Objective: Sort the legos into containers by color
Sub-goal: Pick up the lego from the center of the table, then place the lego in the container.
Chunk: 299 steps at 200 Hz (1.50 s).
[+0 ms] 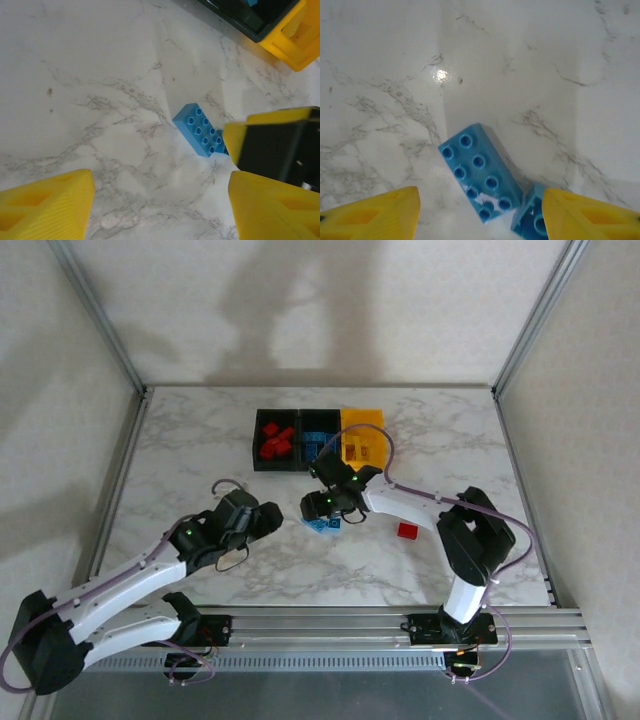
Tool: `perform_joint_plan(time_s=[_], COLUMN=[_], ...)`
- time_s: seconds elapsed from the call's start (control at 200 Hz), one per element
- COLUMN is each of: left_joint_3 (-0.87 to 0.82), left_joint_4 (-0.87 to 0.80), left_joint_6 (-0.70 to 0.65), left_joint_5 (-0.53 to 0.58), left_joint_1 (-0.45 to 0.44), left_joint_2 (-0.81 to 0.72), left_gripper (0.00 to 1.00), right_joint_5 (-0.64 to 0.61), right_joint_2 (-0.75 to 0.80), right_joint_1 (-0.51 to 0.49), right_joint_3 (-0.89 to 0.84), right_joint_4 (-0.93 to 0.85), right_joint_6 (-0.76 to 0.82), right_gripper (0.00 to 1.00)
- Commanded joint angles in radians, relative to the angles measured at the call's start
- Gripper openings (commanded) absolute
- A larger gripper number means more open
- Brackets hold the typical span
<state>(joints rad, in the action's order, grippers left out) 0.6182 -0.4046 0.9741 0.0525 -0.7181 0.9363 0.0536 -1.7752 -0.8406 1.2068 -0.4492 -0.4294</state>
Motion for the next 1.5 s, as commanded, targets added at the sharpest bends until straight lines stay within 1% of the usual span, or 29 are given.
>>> perform_joint_plan(time_s=[0.0,0.21,0.371,0.451,0.521,0.626,0.726,0.861,0.981,1.092,1.317,1.367,1.392,1.492], left_joint_3=[-0.038,-0.043,-0.044,-0.042,-0.041,-0.032,-0.023,-0.02,-0.004,0.024,0.085,0.092,0.094,0.097], left_joint_4=[-0.023,-0.038,-0.031,-0.024,-0.018,-0.018,-0.015,-0.004,0.006,0.022,0.039,0.041,0.042,0.044], left_joint_6=[0.07,0.074,0.067,0.064,0.061,0.058,0.058,0.049,0.043,0.029,0.0,-0.001,0.0,-0.001], left_joint_5=[-0.007,0.009,0.01,0.008,0.006,0.003,0.005,0.007,0.0,0.0,-0.012,-0.017,-0.019,-0.02], left_joint_1=[0.009,0.009,0.012,0.014,0.014,0.016,0.016,0.016,0.017,0.017,0.017,0.017,0.017,0.017], left_joint_2=[-0.06,-0.075,-0.064,-0.06,-0.052,-0.04,-0.04,-0.035,-0.003,0.026,0.103,0.114,0.117,0.124], left_gripper=[0.71,0.71,0.71,0.71,0.71,0.7,0.7,0.71,0.71,0.71,0.7,0.7,0.7,0.7], right_joint_5=[0.024,0.037,0.032,0.015,0.014,0.007,0.007,-0.009,0.016,0.005,-0.024,-0.023,-0.025,-0.038], right_joint_2=[-0.061,-0.143,-0.186,-0.2,-0.209,-0.225,-0.228,-0.205,-0.186,-0.184,-0.257,-0.284,-0.299,-0.382], right_joint_1=[-0.015,-0.037,-0.055,-0.064,-0.067,-0.067,-0.067,-0.055,-0.01,0.037,0.134,0.141,0.172,0.207], right_joint_3=[0.043,0.093,0.085,0.089,0.093,0.11,0.141,0.215,0.307,0.392,0.569,0.614,0.634,0.74], right_joint_4=[0.033,0.017,0.005,-0.002,-0.002,-0.005,-0.022,-0.063,-0.112,-0.147,-0.178,-0.181,-0.181,-0.195], right_joint_6=[0.057,0.073,0.074,0.07,0.063,0.049,0.044,0.046,0.035,0.04,0.024,0.015,0.013,0.009], right_gripper=[0.66,0.65,0.6,0.54,0.45,0.37,0.32,0.32,0.33,0.33,0.34,0.34,0.34,0.35])
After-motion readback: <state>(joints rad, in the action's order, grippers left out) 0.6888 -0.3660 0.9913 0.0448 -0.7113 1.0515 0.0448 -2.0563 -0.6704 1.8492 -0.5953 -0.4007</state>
